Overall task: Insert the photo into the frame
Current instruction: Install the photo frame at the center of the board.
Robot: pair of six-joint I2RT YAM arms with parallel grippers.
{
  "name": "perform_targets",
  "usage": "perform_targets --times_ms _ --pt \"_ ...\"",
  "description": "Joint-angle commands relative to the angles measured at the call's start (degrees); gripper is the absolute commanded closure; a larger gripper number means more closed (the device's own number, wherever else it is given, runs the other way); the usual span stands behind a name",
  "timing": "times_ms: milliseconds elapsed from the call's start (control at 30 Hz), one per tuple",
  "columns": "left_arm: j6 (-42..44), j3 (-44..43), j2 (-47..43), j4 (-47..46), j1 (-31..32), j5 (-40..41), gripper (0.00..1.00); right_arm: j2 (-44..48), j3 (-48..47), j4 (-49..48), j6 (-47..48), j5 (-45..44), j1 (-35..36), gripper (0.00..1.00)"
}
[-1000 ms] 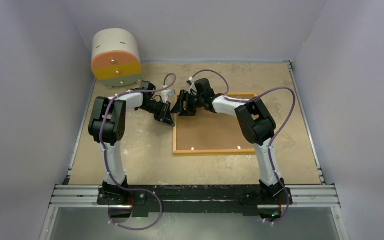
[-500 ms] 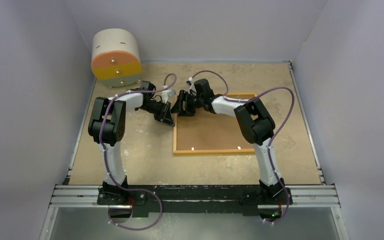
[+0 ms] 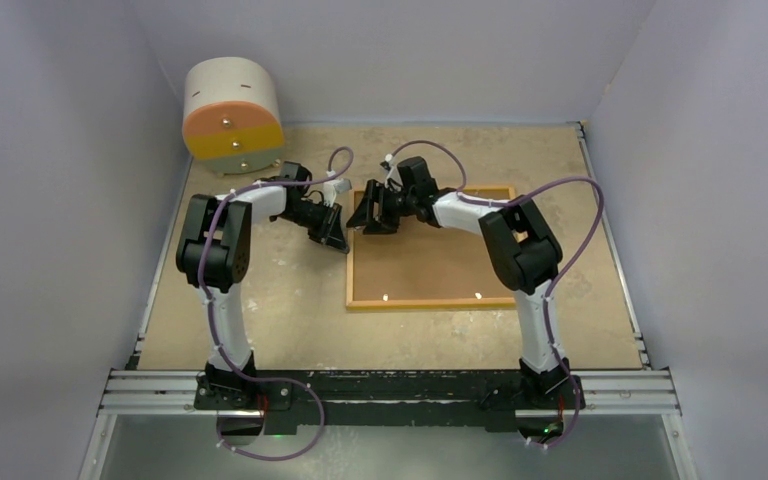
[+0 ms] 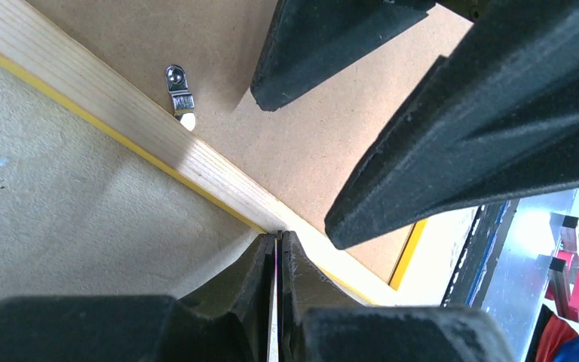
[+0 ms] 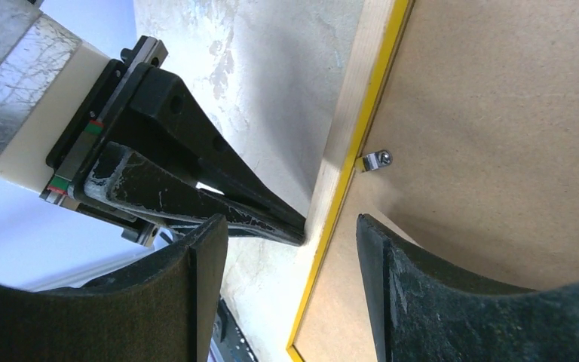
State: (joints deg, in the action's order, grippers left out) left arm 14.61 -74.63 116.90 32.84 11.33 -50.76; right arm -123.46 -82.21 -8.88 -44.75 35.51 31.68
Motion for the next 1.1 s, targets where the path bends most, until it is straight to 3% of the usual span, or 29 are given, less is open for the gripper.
perform_targets --times_ms 0,500,1067 --pt "2.99 1.26 -0.71 -2.51 0.88 4.36 0.94 0.29 -0.24 1.04 2.08 -0.84 -0.22 0.34" --pt "2.97 1.42 -0.58 -2.53 0.88 4.27 0.95 -4.64 -3.51 -1.92 -0.87 -3.82 -0.22 0.45" --pt "2.97 1.24 -0.45 -2.43 0.88 3.97 0.95 -6.29 -4.42 -3.81 -2.43 -5.07 0.04 0.49"
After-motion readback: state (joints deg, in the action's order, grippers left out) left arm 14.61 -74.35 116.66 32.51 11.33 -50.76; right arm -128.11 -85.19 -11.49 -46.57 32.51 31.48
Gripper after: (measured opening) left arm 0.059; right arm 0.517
